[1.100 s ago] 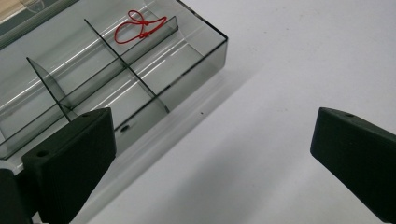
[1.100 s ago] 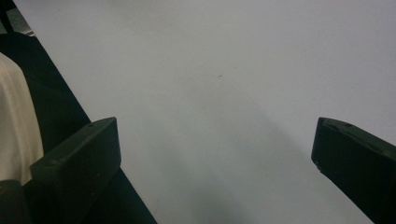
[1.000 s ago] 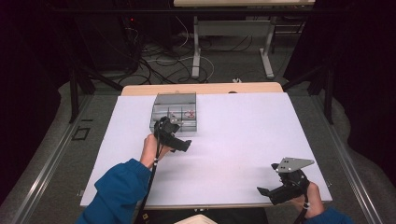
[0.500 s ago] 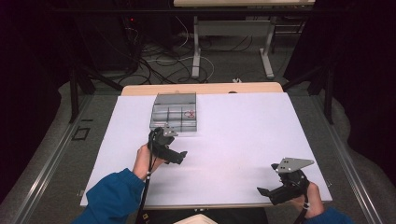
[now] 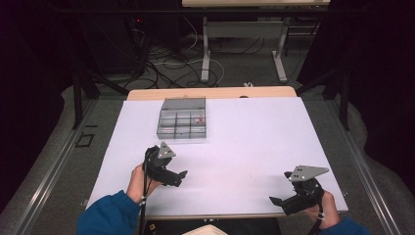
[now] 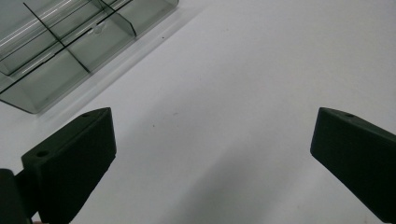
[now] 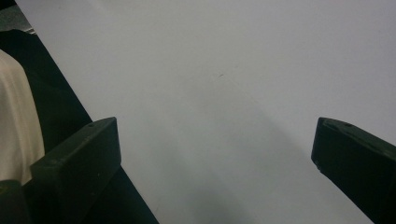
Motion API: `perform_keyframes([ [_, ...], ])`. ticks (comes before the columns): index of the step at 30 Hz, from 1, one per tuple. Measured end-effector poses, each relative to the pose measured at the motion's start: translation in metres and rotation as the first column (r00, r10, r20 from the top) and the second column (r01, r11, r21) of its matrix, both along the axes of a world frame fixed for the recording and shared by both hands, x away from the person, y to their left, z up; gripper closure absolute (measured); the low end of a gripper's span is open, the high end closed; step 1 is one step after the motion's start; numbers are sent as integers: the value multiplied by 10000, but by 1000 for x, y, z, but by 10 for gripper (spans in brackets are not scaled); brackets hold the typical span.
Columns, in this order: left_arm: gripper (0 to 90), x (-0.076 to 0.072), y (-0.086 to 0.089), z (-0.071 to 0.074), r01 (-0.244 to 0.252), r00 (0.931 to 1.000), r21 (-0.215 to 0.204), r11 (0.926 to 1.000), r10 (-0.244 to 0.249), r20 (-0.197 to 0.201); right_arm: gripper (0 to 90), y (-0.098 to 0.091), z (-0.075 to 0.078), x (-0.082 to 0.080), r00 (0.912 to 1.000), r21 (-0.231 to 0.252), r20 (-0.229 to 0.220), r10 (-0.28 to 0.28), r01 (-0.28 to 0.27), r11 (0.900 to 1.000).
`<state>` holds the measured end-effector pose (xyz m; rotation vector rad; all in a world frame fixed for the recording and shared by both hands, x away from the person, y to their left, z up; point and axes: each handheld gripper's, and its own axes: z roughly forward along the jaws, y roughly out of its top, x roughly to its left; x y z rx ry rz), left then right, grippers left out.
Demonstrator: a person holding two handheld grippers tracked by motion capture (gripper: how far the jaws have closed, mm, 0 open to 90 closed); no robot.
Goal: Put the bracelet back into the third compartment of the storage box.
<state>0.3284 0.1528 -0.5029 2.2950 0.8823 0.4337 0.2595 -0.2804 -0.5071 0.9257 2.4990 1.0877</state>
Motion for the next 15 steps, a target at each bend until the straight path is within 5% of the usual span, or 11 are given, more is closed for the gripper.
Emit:
perform_keyframes([
  [15, 4, -38, 22, -1, 151, 9991, -255, 9996, -141, 400, 12, -1, 0, 1, 10000, -77, 35, 37, -36, 10000],
])
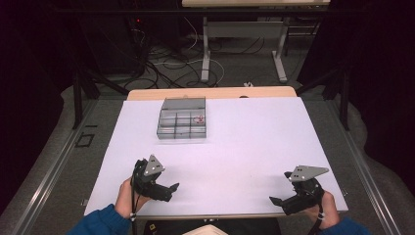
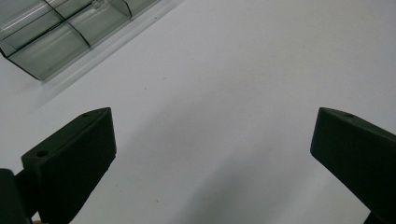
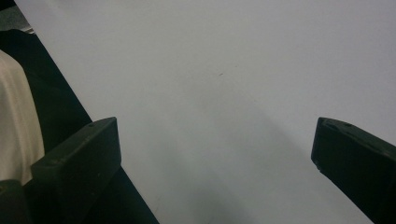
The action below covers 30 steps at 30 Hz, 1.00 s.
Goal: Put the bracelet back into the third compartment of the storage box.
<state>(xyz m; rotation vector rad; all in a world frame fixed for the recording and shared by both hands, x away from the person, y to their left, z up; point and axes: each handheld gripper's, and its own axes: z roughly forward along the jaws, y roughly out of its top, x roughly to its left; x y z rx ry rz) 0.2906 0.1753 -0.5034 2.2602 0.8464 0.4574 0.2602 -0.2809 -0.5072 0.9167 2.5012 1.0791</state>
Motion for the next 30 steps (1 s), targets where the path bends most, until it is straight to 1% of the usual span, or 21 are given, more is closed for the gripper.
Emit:
perform_keyframes([
  [1, 4, -1, 0, 1, 28, 10000, 7, 10000, -28, 12, 12, 0, 0, 0, 10000, 30, -56, -21, 21, 10000],
  [3, 4, -4, 0, 1, 84, 10000, -10, 10000, -84, 46, 12, 0, -1, 0, 10000, 82, 81, -22, 22, 10000],
  [4, 4, -6, 0, 0, 86, 9999, -107, 9999, -85, 62, 12, 1, -1, -1, 9999, 117, 20, -101, 101, 9999],
  [5, 4, -8, 0, 1, 126, 9999, -102, 9999, -125, 55, 12, 0, 0, -1, 10000, 49, -60, -51, 51, 10000],
  [7, 4, -12, -1, 2, 211, 9997, -114, 9997, -209, 152, 12, 0, -1, -1, 9999, 133, 0, -102, 102, 9999],
  [8, 4, -14, 0, 3, 312, 9992, 8, 9995, -313, 243, 12, 0, 0, -1, 10000, 82, -38, -89, 89, 9999],
  [10, 4, -17, 0, 3, 404, 9983, 17, 9992, -405, 431, 12, 0, -1, -1, 9999, 127, 5, -101, 101, 9999],
  [12, 4, -21, -1, 4, 447, 9981, -83, 9990, -443, 420, 12, 0, -1, -1, 9999, 133, 1, -101, 101, 9999],
  [13, 4, -22, -1, 3, 447, 9978, -105, 9989, -441, 493, 12, 0, -1, -1, 9999, 129, 3, -102, 102, 9999],
  [14, 4, -23, -1, 4, 527, 9974, -58, 9986, -523, 500, 12, 0, -1, -1, 9999, 105, 24, -98, 98, 9999],
  [15, 4, -24, -1, 4, 525, 9969, 11, 9986, -525, 588, 12, 0, -1, -1, 9999, 122, 2, -107, 107, 9999],
  [16, 4, -25, -1, 4, 514, 9969, -10, 9987, -513, 591, 12, 0, 0, 0, 10000, 27, 1, 8, -8, 10000],
  [18, 4, -27, -1, 3, 472, 9965, -41, 9989, -468, 693, 12, 0, 0, 0, 10000, 57, -34, -50, 50, 10000],
  [19, 4, -28, -2, 3, 442, 9973, -133, 9989, -434, 598, 11, 0, 0, -1, 9999, 88, -42, -97, 97, 9999],
  [21, 4, -30, -2, 2, 411, 9969, -147, 9990, -400, 676, 12, 1, -1, -1, 9999, 115, 27, -168, 168, 9998],
  [22, 4, -30, -2, 2, 433, 9968, -161, 9989, -421, 680, 12, 0, 0, -1, 10000, 20, -23, -68, 69, 10000],
  [24, 4, -30, -1, 1, 429, 9967, -145, 9990, -418, 696, 12, 0, 0, -1, 9999, 66, -53, -107, 108, 9999],
  [26, 4, -30, 0, 1, 451, 9966, -139, 9989, -440, 698, 11, 0, -1, -1, 9999, 67, 95, -115, 114, 9999],
  [27, 4, -30, -1, 0, 422, 9973, -217, 9989, -408, 613, 12, 1, -1, -1, 9999, 111, 43, -125, 125, 9999],
  [29, 4, -29, -1, -1, 585, 9962, -185, 9981, -571, 654, 12, 1, -1, -1, 9999, 90, 65, -113, 113, 9999],
  [30, 4, -29, -1, -1, 561, 9964, -218, 9982, -546, 655, 11, 1, -1, -1, 9999, 83, -48, -98, 98, 9999],
])
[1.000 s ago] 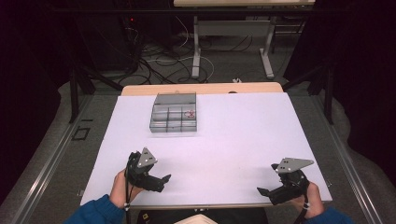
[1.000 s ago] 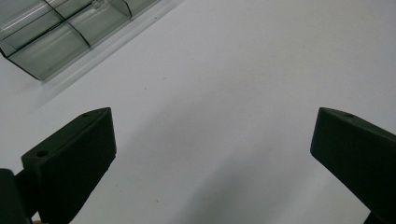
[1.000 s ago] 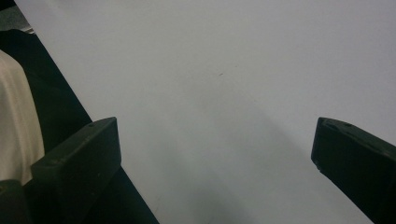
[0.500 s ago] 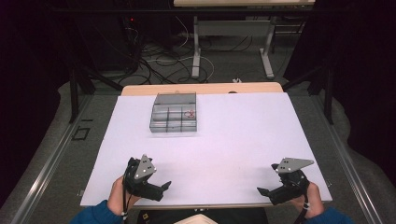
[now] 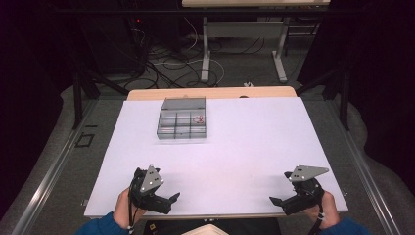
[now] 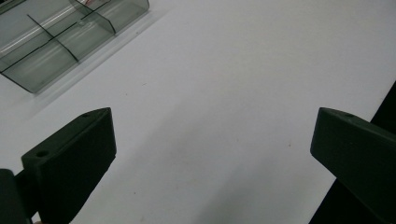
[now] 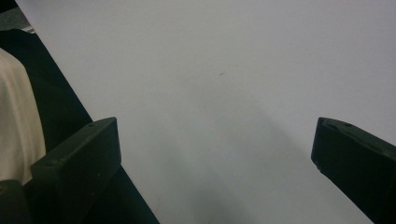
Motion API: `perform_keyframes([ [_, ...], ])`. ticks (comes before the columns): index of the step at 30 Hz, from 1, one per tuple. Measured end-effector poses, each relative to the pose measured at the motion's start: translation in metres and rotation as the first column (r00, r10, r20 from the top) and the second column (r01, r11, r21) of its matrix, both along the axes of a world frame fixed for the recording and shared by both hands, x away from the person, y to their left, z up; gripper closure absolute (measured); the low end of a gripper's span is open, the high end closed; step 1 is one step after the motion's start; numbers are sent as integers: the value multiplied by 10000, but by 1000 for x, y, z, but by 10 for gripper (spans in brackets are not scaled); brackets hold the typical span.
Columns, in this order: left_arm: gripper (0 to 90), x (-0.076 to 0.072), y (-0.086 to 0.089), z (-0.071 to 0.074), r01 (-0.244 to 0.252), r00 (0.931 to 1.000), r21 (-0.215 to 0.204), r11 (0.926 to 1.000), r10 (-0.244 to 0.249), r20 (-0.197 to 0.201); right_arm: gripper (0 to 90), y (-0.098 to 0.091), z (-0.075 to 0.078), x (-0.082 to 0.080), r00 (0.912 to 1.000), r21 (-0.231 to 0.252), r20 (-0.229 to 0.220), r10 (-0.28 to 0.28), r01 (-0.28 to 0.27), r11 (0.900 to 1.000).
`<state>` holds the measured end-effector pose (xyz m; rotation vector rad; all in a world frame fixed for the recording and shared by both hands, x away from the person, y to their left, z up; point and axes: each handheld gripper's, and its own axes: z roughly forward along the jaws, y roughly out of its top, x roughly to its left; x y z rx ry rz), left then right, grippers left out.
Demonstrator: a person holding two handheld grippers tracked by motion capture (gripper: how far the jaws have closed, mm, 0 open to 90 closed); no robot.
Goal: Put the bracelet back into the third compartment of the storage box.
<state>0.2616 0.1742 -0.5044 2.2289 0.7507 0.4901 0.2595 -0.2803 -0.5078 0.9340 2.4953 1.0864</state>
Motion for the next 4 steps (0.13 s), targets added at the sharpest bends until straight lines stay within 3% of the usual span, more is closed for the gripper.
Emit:
perform_keyframes([
  [2, 4, 1, 0, 0, 3, 9999, -51, 10000, -4, -154, 11, 0, 1, 0, 10000, -118, -49, 57, -57, 9999],
  [4, 4, 2, 0, 0, -4, 10000, 11, 10000, 4, -27, 10, -1, 0, 0, 10000, -52, 42, 49, -49, 10000],
])
